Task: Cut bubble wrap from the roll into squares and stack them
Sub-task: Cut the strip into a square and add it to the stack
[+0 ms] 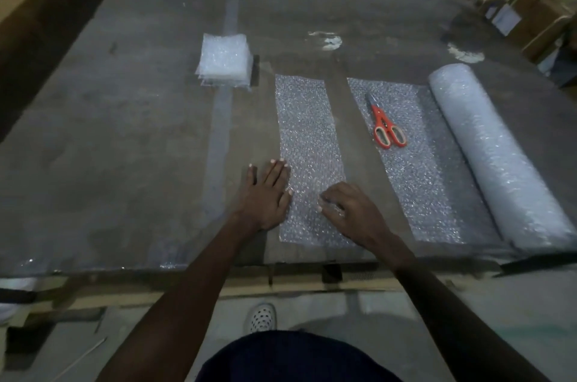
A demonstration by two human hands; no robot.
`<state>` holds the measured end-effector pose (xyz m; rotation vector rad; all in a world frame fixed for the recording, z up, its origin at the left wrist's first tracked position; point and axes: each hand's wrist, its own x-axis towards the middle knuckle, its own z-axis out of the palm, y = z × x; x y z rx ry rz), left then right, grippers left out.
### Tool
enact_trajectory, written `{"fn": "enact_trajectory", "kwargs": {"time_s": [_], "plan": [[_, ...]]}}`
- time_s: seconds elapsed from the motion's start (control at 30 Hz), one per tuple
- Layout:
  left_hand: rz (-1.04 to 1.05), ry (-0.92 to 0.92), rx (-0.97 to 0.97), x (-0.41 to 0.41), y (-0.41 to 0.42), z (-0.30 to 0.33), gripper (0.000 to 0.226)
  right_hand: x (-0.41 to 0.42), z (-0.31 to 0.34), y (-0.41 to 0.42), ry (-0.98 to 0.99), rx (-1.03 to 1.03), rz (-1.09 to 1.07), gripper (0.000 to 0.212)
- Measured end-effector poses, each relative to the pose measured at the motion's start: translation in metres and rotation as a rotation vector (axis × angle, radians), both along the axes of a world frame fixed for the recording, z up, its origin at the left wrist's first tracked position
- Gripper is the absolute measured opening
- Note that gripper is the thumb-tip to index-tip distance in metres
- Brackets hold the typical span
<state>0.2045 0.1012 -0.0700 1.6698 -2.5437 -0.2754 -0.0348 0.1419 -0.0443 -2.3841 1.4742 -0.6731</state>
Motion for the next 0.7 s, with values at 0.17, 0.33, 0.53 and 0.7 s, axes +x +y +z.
{"fn": "enact_trajectory", "kwargs": {"time_s": [0.17,0.33,0.53,0.7], "plan": [[-0.001,-0.029,-0.023,0.000,0.004,0.008,0.066,-0.031,-0.001,0.026,-0.005,0.063,0.186,0.027],[0.015,-0.030,-0.014,-0.003,0.011,0.017,0.067,-0.037,0.002,0.028,0.024,0.111,0.238,0.027],[-0.005,0.257,0.096,-0.003,0.043,0.022,0.074,-0.033,0.002,0.026,-0.057,0.103,0.157,0.009],[0.100,0.637,0.189,-0.004,0.067,0.033,0.057,-0.033,0.014,0.016,-0.339,0.313,0.011,0.006]]}}
